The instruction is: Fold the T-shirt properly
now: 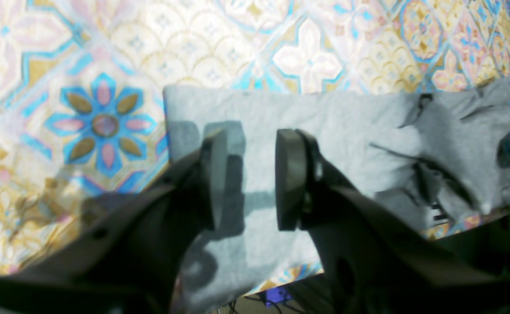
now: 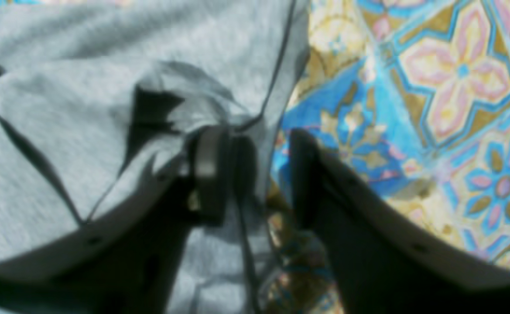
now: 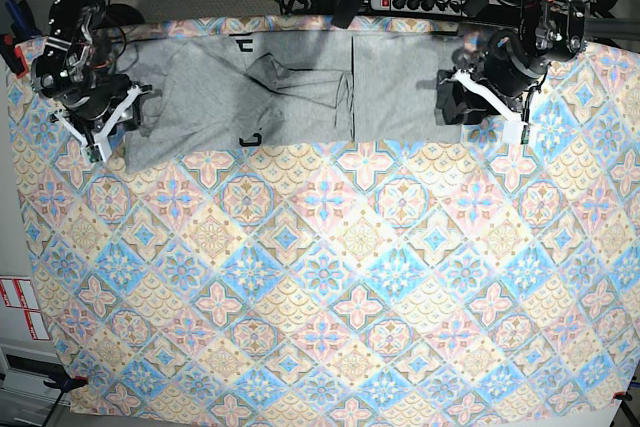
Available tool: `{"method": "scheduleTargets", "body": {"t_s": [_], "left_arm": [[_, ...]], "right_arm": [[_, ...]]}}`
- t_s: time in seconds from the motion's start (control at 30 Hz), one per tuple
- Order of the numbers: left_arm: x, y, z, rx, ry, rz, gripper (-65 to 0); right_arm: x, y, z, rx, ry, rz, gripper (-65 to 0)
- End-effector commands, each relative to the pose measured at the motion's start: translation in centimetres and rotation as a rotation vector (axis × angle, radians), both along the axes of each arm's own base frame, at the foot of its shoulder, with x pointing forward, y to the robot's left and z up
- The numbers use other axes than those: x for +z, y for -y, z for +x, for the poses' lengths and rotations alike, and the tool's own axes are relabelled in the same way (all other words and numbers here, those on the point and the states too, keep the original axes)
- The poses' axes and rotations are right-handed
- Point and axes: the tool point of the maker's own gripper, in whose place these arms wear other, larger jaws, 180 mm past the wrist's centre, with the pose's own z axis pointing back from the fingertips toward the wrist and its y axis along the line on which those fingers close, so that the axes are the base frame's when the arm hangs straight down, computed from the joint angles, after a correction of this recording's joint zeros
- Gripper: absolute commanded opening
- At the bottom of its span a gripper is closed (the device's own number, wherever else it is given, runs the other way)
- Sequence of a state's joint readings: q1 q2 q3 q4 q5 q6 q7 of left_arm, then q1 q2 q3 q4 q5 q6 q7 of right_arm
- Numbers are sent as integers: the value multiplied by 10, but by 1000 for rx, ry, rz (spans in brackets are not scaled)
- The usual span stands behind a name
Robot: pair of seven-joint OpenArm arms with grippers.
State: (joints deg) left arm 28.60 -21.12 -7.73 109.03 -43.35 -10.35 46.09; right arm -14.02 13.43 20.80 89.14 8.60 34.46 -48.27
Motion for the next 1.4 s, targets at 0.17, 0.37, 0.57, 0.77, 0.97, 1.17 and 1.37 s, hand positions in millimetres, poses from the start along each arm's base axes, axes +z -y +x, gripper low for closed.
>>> {"method": "scheduleTargets", "body": {"t_s": [0.17,0.37,0.57,0.77,0.97,1.17,1.37], "left_arm": [[7,-1,5,-4,31,0,-459],[7,-1,5,-3,29,0,-459],[7,-1,6,-3,32,0,-459],[7,-1,6,-2,31,-2,-459],[7,-1,6,-1,31,-3,-459],[7,0,6,0,31,-4,-459],[7,0,6,0,31,-4,-459]], "right_arm": [[7,7,2,-3,7,-15,-356],[27,-5,15,-25,71,155,-354],[48,-11,26,-25,138,276,-352],[51,-13,29,-19,145,293,-352],[43,-23,26,3,116,305,-352],[41,-23,35,-6,120,318,-353],[19,-18,29,-58,63,354,-354]]}}
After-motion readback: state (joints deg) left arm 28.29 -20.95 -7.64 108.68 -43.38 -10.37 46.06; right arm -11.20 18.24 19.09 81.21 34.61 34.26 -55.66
